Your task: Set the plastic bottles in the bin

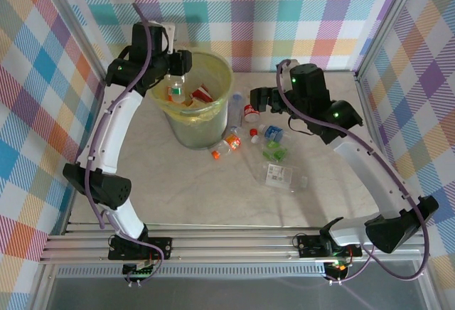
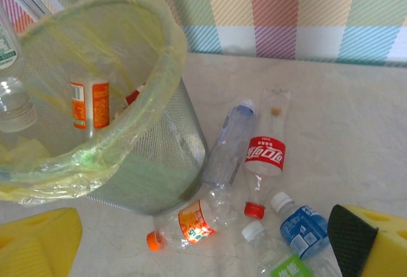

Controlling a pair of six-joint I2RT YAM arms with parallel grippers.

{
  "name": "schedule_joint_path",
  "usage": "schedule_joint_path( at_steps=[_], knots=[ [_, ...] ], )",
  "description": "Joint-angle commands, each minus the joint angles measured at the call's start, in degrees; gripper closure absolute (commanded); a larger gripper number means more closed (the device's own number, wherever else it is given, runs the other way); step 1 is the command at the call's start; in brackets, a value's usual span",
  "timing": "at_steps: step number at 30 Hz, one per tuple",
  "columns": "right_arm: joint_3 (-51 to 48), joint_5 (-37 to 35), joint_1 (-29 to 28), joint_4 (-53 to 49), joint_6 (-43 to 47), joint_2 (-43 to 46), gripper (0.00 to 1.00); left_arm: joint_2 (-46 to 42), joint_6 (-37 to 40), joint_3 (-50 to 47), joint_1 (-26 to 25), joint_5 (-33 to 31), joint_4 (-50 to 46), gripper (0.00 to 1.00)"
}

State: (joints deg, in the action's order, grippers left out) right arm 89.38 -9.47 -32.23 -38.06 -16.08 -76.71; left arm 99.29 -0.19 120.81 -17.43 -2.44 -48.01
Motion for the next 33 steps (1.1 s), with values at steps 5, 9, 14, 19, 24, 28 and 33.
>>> schedule_joint_path(
  at_steps=[5,9,14,19,24,28,33],
  knots=[
    [1.03,0.04,1.2,-1.94,-2.65,-0.2,0.0,-0.42,-3.61,-6.9,0.56,0.28,0.35,0.83],
    [0.05,0.6,1.49,-1.19,-2.91,0.32,0.0,-2.84,-5.68,-14.2,0.55,0.68,4.35,0.8],
    [-0.74,1.23,1.83,-0.63,-3.08,0.68,0.0,-4.0,-6.71,-19.18,0.56,0.67,6.17,0.7],
    [-1.05,1.3,2.22,-0.74,-3.72,0.37,0.0,-4.71,-7.84,-21.61,0.56,0.55,6.0,0.45],
    [-0.43,1.79,3.76,-1.78,-4.99,-1.2,0.0,-5.97,-8.43,-21.48,0.56,0.08,5.89,0.2],
    [0.26,5.69,6.48,-2.58,-6.11,-3.62,0.0,-6.73,-8.52,-19.43,0.56,-0.58,5.06,0.08],
    [1.67,11.67,10.19,-2.86,-6.95,-7.78,0.0,-8.1,-8.68,-17.81,0.51,-1.42,4.22,0.0]
  ],
)
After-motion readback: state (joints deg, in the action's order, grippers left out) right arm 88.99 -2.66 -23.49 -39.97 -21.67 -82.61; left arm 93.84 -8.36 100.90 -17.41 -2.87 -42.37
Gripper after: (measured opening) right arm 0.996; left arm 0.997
